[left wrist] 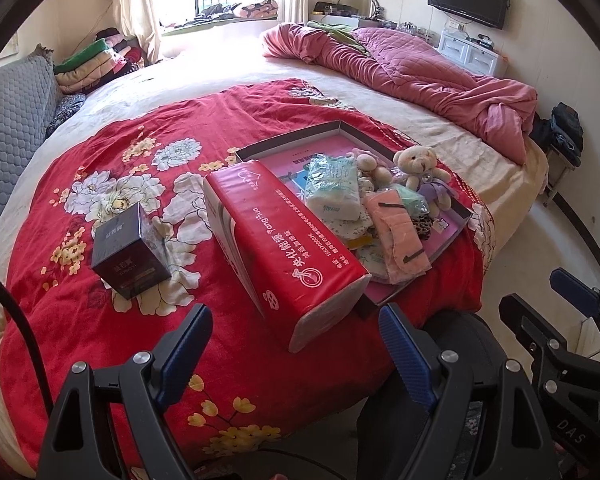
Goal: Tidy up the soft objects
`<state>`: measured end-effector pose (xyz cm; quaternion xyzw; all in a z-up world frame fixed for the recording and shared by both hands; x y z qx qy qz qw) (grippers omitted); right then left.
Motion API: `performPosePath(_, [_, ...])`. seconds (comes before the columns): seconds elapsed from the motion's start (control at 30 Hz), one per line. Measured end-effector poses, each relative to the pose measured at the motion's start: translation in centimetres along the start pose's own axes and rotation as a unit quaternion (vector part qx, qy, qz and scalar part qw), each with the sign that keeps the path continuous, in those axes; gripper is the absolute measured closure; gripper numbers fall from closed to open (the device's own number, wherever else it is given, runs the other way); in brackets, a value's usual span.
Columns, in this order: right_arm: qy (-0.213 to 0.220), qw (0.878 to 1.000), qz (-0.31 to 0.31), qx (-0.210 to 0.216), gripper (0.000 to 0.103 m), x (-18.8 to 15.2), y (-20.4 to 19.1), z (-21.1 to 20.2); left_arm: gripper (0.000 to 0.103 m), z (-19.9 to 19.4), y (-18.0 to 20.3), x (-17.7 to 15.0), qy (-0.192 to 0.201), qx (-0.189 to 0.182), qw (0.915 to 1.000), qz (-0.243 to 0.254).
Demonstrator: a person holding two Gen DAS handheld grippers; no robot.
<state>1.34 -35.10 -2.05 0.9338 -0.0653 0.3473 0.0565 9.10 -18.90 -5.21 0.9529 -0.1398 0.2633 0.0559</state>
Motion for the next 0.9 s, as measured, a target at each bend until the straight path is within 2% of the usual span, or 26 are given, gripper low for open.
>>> performPosePath(0.67, [-0.005,1.000,0.003,0.002,0.024,-0.1,0.1,0.3,0.018,0.6,-0.2,-0.3,-0.009,0.013,0.9999,0.002])
performPosePath(0.83, [-0.005,1.000,0.002,0.003,0.024,0.0,0.0,0.4,0.018,1.1,-0.3,-0.8,-0.016,0.007,0.9999,0.001])
performPosePath(0.9, [-0.005,1.000,0.003,0.005,0.024,0.2,-0.1,0.5,0.018,1.2,-0.5,-1.0,-0.019,-0.009,0.9998,-0.002])
Point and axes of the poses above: each gripper's, at about its wrist camera, not at the fingertips, and z roughly the way its jaws point, y to its right, x to its top, the point moved 10 cm from there along z, roughly the way its jaws point, and after that the axes turned 5 degrees about -y, right-handed, at the moved point
